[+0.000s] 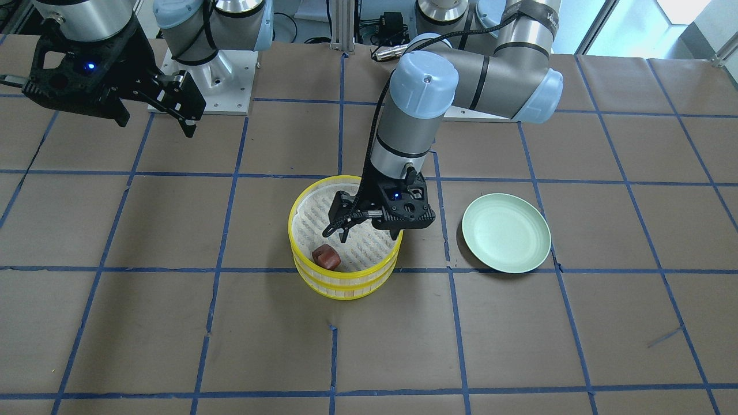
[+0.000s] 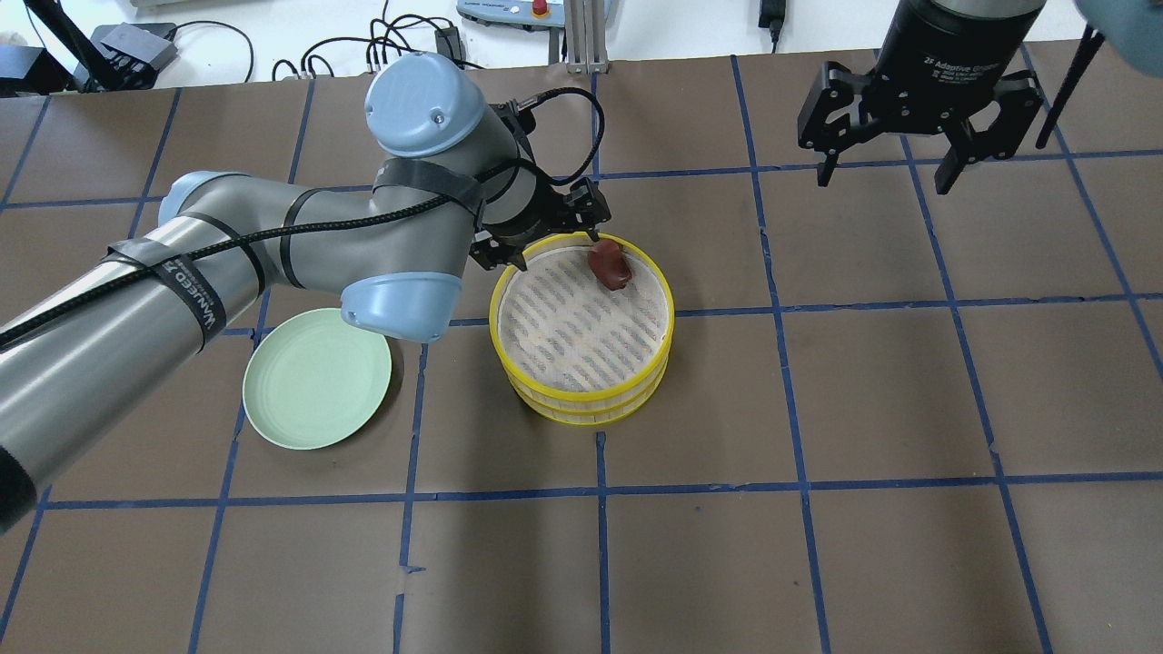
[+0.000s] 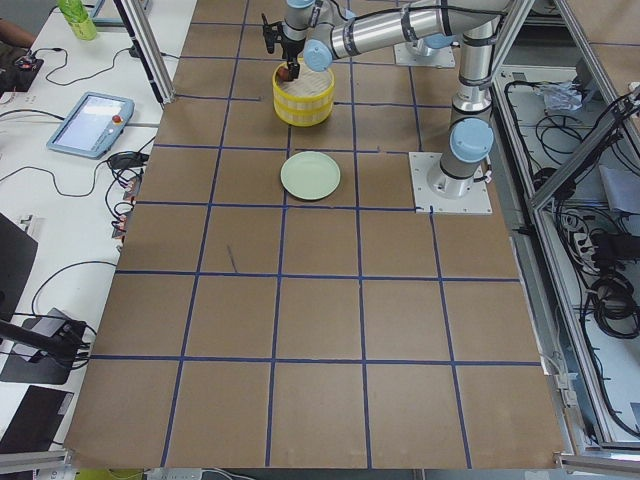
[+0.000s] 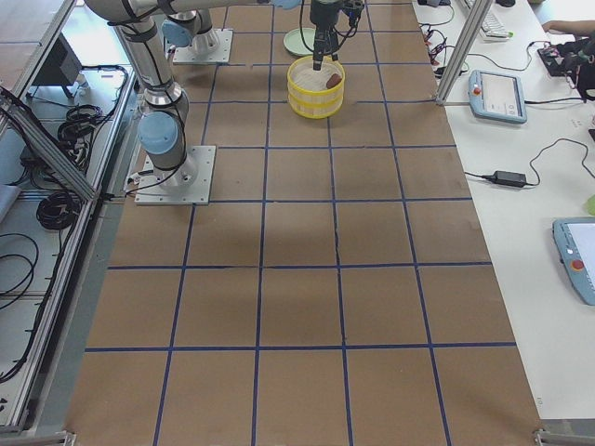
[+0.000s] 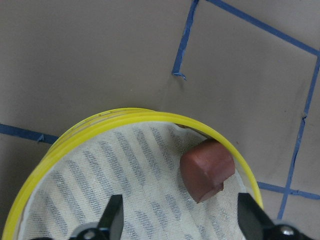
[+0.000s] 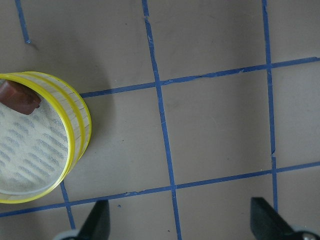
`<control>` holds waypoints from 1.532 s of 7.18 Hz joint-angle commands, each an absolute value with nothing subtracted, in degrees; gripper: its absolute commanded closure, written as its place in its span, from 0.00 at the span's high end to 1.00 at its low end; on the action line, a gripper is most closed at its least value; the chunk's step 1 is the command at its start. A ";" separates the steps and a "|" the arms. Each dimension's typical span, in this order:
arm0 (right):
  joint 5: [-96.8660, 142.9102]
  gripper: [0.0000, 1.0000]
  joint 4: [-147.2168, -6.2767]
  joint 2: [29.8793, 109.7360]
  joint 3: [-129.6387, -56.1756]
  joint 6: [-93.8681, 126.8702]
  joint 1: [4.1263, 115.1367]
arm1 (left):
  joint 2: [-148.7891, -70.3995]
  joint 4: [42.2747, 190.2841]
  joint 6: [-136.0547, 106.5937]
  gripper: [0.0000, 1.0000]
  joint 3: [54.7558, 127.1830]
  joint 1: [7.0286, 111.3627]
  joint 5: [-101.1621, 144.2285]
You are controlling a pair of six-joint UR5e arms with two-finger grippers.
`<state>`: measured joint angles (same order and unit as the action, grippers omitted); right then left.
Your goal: Stack buns with steamer
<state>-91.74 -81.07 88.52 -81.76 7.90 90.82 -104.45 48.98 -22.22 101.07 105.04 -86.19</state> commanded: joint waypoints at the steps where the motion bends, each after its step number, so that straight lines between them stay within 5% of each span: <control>1: -91.58 1.00 -81.91 88.77 -81.91 2.04 91.32 | -99.52 58.46 -4.00 1.00 98.80 99.80 -93.08; 5: -89.82 1.00 -81.91 88.77 -82.00 2.28 91.23 | -88.44 87.50 12.13 1.00 91.85 88.33 -92.46; 11: -89.82 1.00 -81.83 88.86 -82.00 2.29 91.32 | -87.28 90.44 11.87 1.00 92.81 88.51 -90.09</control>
